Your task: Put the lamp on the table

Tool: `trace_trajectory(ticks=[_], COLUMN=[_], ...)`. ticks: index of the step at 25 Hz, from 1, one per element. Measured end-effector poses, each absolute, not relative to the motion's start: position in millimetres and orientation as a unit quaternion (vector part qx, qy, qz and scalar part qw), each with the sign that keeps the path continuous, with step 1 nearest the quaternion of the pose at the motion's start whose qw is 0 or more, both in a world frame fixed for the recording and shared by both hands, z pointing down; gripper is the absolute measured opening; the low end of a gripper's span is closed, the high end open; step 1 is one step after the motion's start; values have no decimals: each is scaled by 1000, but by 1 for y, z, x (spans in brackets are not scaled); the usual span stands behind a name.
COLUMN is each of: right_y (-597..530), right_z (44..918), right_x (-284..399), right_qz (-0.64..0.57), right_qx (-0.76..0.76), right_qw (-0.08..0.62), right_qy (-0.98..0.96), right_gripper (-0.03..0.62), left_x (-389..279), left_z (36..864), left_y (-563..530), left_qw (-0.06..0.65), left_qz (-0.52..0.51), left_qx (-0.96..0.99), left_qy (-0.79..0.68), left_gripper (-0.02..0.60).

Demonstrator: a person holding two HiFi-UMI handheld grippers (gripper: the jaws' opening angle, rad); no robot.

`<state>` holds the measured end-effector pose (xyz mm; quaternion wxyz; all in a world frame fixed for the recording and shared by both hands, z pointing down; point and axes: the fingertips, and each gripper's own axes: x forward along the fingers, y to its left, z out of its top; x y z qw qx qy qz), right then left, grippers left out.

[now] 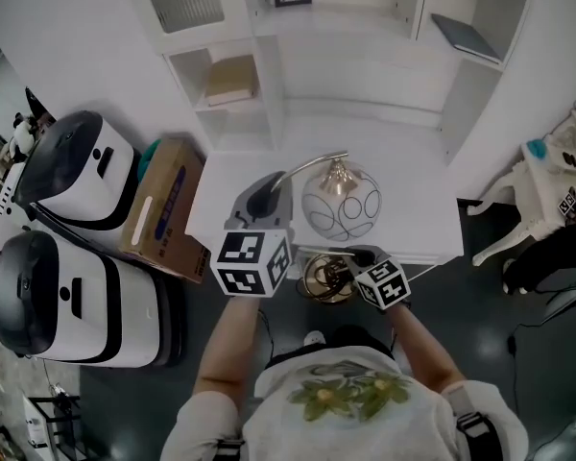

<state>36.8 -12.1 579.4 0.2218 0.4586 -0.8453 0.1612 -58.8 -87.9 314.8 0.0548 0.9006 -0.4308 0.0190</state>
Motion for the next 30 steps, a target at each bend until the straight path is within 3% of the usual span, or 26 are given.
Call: trace_trajectory(ticks=[30], right_y=[-202], right_z=[602], right_x=[28], right_qz=[190], right_qx=[429], right_qw=[219], right_qy=[-855], right_gripper=[31], left_x=[-48], left_z=[321], left_y=[-260], left_qw=[28], left_qz=[46], left_qx=[898], left_qy=[-436], left_gripper=[28])
